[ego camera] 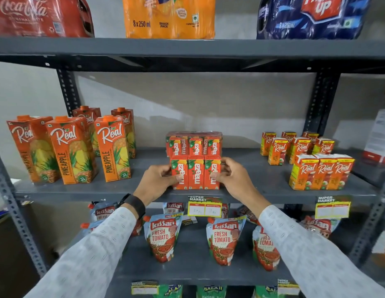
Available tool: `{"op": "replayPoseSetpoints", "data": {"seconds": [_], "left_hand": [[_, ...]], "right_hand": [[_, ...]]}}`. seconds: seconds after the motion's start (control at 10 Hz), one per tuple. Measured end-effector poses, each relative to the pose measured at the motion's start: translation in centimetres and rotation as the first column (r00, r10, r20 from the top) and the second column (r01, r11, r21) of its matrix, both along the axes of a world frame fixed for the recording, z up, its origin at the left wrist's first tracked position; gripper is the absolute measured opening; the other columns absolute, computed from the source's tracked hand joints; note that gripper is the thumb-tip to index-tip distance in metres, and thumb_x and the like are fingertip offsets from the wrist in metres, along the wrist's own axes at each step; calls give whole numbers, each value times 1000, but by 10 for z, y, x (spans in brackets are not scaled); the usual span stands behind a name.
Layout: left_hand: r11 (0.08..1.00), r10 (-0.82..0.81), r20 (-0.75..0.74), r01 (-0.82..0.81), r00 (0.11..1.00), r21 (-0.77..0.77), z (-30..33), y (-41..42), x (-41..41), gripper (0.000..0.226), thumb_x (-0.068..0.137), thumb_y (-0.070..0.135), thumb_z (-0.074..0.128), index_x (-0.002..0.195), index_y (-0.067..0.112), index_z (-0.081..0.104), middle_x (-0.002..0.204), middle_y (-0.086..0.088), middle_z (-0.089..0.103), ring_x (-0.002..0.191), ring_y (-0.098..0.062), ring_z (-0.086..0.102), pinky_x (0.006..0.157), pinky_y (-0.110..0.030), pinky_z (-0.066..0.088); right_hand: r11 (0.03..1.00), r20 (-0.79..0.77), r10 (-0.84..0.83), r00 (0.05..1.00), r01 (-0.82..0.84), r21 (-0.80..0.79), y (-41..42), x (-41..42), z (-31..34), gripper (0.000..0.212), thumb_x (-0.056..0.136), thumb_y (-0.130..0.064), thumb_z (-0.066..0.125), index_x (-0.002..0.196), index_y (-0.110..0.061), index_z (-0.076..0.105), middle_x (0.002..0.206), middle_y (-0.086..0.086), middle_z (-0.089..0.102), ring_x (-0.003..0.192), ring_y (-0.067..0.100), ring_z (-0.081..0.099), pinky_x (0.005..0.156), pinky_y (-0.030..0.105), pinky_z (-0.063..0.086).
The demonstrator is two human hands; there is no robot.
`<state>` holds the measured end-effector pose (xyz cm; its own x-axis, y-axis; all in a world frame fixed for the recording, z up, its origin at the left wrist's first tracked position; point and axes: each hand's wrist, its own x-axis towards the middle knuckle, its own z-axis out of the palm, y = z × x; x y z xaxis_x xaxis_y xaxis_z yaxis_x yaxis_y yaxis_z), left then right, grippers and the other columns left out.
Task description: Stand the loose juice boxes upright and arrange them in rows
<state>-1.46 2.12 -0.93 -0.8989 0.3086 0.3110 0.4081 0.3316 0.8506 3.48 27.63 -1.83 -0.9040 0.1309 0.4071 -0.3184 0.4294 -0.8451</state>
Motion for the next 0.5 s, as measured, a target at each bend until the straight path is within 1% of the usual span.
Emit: {"op": "replayPoseSetpoints", "data": {"seconds": [0.1,0.2,0.3,0.4,0.5], "left_hand": [[1000,16,12,-16,1000,-11,1,1,5,33,85,32,76,116,22,71,102,8,77,89,-5,74,83,-28,60],[1000,25,9,-25,1000,10,-3,2,9,33,87,33,74,118,24,69,103,10,76,90,-3,73,86,-30,60],[999,29,13,-30,999,28,-6,3,14,37,88,35,72,122,23,66,108,10,75,96,-5,72,91,-34,59],[997,-23,37,20,999,71,-8,1,23,49,87,35,73,132,23,58,116,11,73,104,-4,70,97,-38,57],[992,76,3,-76,997,101,-8,-6,32,77,86,41,72,152,25,36,136,8,63,120,-5,61,102,-27,49]], "right_hand": [[1000,5,-18,1000,18,15,-2,3,0,34,93,-27,74,122,-33,56,112,-17,70,95,-4,70,73,20,59],[999,-7,-41,999,41,11,-6,5,-3,35,93,-31,74,123,-33,56,112,-18,69,94,-6,69,73,19,59],[998,15,-59,998,58,29,-8,6,-8,38,92,-36,75,124,-35,55,112,-21,69,95,-7,69,81,25,61],[998,34,-59,998,59,20,-10,16,-11,54,89,-41,77,133,-41,46,113,-26,65,101,-2,68,86,27,60],[977,8,-195,981,194,88,-4,29,-9,83,89,-48,74,157,-34,29,137,-11,60,123,10,60,101,45,54]]}}
